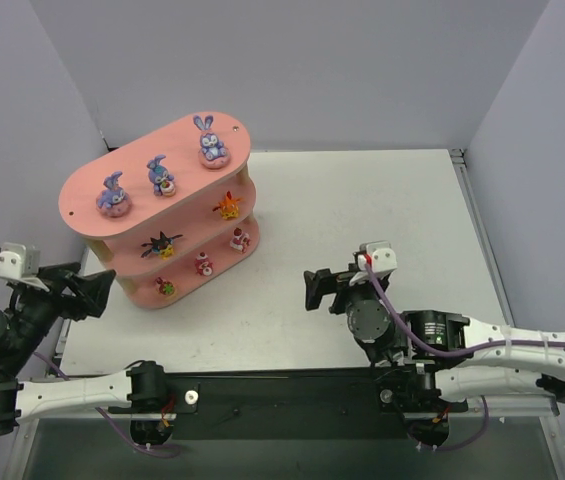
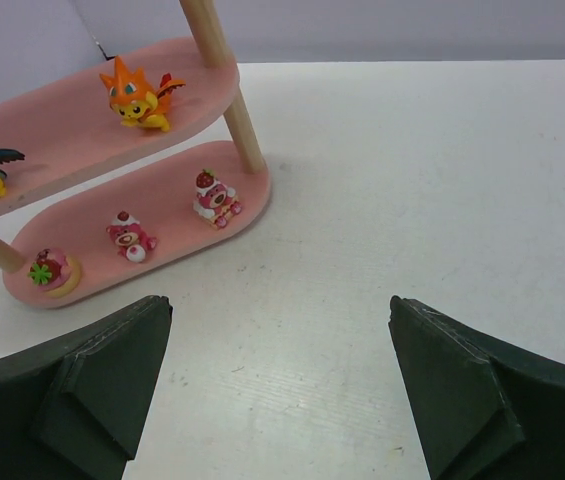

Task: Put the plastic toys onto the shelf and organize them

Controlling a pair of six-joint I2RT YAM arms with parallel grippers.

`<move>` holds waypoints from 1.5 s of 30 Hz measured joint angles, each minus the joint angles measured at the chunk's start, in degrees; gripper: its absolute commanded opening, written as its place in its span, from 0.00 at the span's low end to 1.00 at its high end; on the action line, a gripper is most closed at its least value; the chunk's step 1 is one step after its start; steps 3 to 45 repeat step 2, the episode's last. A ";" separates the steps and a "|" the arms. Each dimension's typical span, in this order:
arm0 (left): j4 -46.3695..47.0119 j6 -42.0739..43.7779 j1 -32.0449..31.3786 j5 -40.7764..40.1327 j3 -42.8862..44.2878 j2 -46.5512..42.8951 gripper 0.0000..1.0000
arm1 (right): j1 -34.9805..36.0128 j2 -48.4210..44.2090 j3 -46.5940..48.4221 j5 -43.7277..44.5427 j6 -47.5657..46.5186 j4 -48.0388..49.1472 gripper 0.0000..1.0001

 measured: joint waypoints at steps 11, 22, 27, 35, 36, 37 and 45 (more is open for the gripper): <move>-0.94 -0.79 0.00 0.46 0.02 -0.02 0.81 | 0.00 -0.92 -0.04 0.00 0.00 -0.09 0.96; -0.94 -0.79 0.00 0.46 0.02 -0.02 0.81 | 0.00 -0.92 -0.04 0.00 0.00 -0.09 0.96; -0.94 -0.79 0.00 0.46 0.02 -0.02 0.81 | 0.00 -0.92 -0.04 0.00 0.00 -0.09 0.96; -0.94 -0.79 0.00 0.46 0.02 -0.02 0.81 | 0.00 -0.92 -0.04 0.00 0.00 -0.09 0.96; -0.94 -0.79 0.00 0.46 0.02 -0.02 0.81 | 0.00 -0.92 -0.04 0.00 0.00 -0.09 0.96; -0.94 -0.79 0.00 0.46 0.02 -0.02 0.81 | 0.00 -0.92 -0.04 0.00 0.00 -0.09 0.96; -0.94 -0.79 0.00 0.46 0.02 -0.02 0.81 | 0.00 -0.92 -0.04 0.00 0.00 -0.09 0.96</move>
